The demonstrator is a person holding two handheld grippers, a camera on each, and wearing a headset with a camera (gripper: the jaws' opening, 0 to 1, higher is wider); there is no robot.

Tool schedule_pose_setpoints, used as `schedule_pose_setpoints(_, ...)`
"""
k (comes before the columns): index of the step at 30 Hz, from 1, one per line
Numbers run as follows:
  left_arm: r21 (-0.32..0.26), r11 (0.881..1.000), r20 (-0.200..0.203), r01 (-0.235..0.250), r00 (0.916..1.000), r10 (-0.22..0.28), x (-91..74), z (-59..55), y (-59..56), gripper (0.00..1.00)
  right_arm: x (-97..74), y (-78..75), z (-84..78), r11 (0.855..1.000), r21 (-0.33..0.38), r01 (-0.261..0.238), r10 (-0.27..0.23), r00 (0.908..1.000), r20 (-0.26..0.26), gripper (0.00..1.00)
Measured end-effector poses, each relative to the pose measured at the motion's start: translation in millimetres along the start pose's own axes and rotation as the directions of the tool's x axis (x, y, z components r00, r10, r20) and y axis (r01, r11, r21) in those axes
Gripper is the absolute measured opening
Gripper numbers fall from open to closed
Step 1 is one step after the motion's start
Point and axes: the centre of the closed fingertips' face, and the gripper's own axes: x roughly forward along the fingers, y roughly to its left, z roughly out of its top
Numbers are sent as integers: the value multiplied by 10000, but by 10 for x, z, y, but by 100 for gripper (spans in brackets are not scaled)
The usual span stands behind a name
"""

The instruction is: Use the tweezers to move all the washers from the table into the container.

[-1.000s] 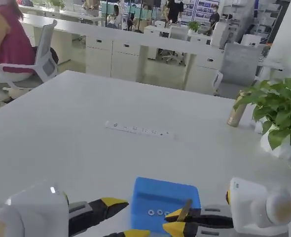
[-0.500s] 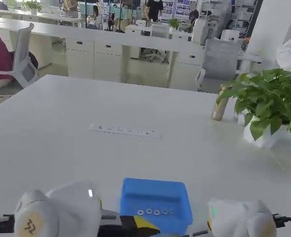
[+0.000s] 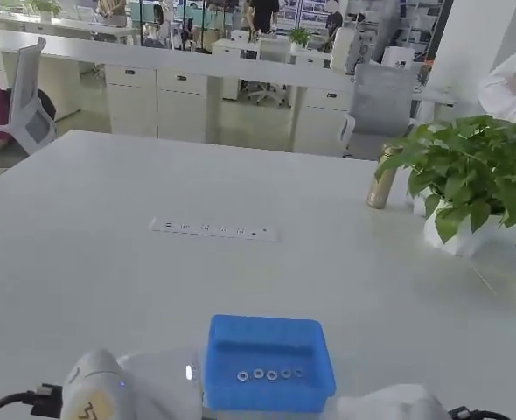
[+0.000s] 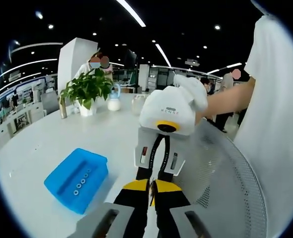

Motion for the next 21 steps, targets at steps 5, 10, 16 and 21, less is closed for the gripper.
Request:
schedule_pose_setpoints(5, 419, 9991, -537, -83, 9985, 106, 48, -79, 51, 0, 13, -63, -71, 9996, 51, 268, -267, 9995, -177, 4)
schedule_pose_setpoints(10, 968, 9953, -1106, 30, 9938, 77, 112, -150, 75, 0, 57, -82, -158, 9991, 117, 401, -397, 9987, -328, 5)
schedule_pose_setpoints(16, 1101, 9939, -1751, 68, 9845, 127, 177, -290, 120, 0, 114, -112, -270, 9975, 419, 571, -554, 9976, -418, 5)
schedule_pose_setpoints(21, 1011, 9949, -1983, 24, 9800, 177, 156, -353, 170, 0, 127, -153, -281, 9931, 811, 845, -832, 9963, -200, 7)
